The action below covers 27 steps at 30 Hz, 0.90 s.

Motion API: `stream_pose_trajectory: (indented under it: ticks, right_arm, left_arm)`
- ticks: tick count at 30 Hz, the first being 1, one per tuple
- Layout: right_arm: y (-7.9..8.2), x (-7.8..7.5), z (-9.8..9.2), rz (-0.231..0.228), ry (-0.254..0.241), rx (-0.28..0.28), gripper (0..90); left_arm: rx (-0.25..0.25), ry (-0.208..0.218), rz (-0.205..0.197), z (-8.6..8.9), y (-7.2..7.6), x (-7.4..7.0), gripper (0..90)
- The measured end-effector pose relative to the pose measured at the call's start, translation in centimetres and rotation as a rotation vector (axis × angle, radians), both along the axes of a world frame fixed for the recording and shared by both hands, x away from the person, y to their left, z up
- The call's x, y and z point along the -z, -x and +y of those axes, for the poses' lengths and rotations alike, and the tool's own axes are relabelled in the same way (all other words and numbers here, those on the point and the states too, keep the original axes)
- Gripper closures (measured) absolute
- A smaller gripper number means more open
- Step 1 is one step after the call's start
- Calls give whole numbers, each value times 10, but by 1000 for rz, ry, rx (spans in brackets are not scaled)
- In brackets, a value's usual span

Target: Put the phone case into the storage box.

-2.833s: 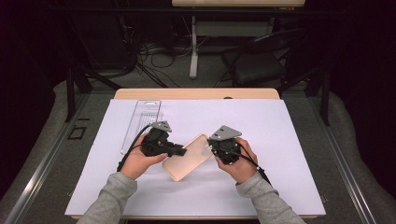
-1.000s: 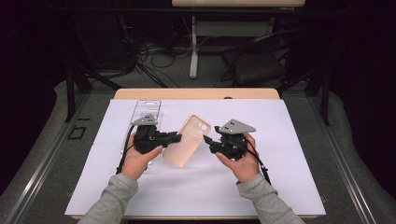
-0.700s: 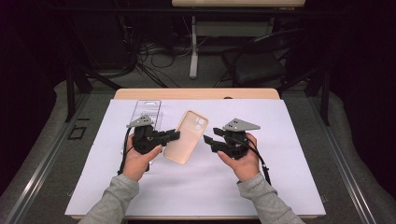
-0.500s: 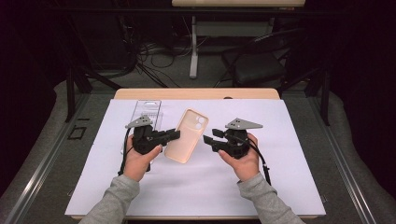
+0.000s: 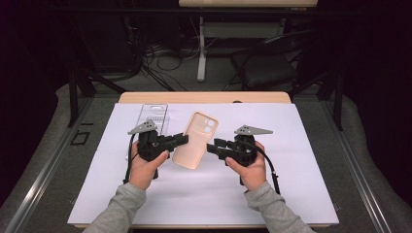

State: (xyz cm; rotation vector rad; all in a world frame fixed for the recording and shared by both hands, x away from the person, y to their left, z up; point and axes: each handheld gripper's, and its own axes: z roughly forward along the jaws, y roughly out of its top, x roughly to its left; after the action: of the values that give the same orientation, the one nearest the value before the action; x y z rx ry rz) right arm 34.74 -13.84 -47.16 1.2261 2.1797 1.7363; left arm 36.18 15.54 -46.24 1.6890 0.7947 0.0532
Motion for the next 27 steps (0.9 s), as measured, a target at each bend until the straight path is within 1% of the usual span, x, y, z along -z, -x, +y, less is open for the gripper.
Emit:
stream_pose_trajectory:
  ticks: [4,11,18,27]
  right_arm:
    - [-1,3,0,20,-14,-5,561]
    - [-3,6,0,47,-32,-16,571]
    - [-3,8,1,58,-45,-30,582]
    - [-3,9,3,72,-49,-49,589]
  left_arm:
    - [8,10,-1,0,0,0,806]
    - [17,8,1,-1,0,0,806]
    - [24,20,-8,0,0,-1,806]
    - [33,22,-17,-2,1,-1,806]
